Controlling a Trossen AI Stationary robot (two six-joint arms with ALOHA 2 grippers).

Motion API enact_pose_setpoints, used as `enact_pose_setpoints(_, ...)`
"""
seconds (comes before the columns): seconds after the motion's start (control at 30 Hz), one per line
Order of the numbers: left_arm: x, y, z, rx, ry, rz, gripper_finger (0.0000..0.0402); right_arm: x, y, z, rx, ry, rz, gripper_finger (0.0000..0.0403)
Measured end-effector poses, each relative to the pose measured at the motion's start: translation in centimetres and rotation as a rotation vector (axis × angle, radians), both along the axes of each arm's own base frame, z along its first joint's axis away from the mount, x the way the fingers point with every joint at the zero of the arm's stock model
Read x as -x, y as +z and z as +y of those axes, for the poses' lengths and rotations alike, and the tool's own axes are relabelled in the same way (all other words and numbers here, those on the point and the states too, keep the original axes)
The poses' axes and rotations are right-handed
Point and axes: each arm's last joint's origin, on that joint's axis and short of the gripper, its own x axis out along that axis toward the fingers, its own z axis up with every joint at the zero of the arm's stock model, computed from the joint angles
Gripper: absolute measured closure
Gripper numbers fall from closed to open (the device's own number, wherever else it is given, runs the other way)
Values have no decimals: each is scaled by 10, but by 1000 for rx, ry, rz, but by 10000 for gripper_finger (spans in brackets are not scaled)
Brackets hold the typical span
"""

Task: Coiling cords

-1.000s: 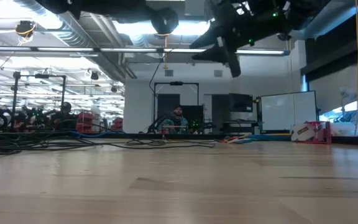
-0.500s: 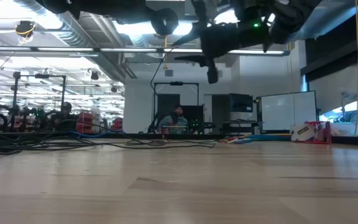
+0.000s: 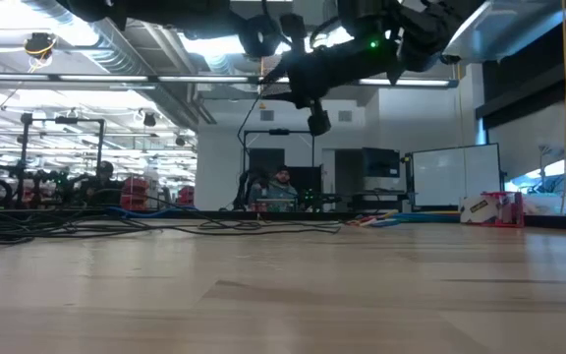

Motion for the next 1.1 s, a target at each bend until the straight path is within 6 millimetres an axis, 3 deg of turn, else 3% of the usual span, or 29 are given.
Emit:
enact_pose_setpoints(0.13, 0, 0, 0, 3, 0, -2, 391, 1, -2, -1, -61, -34, -13, 386)
enact_pose_setpoints(0.2, 0, 0, 0, 3, 0, -2, 391, 1, -2, -1, -80, -37, -19, 395)
enact_pose_setpoints(0.53, 0, 0, 0, 4, -1, -3, 391, 0, -1, 1, -267, -11, -110, 307)
enact_pose_setpoints(0.7, 0, -1, 0, 6, 0, 9, 391, -2, -1, 15, -380, -63, -172, 268)
enact_pose_setpoints(0.9, 0, -2, 0, 0, 1, 20, 391, 5, 3, 43, -524, -153, -160, 256)
enact_pose_setpoints(1.1, 0, -3, 0, 3, 1, 32, 391, 35, 29, 64, -769, -211, -123, 259)
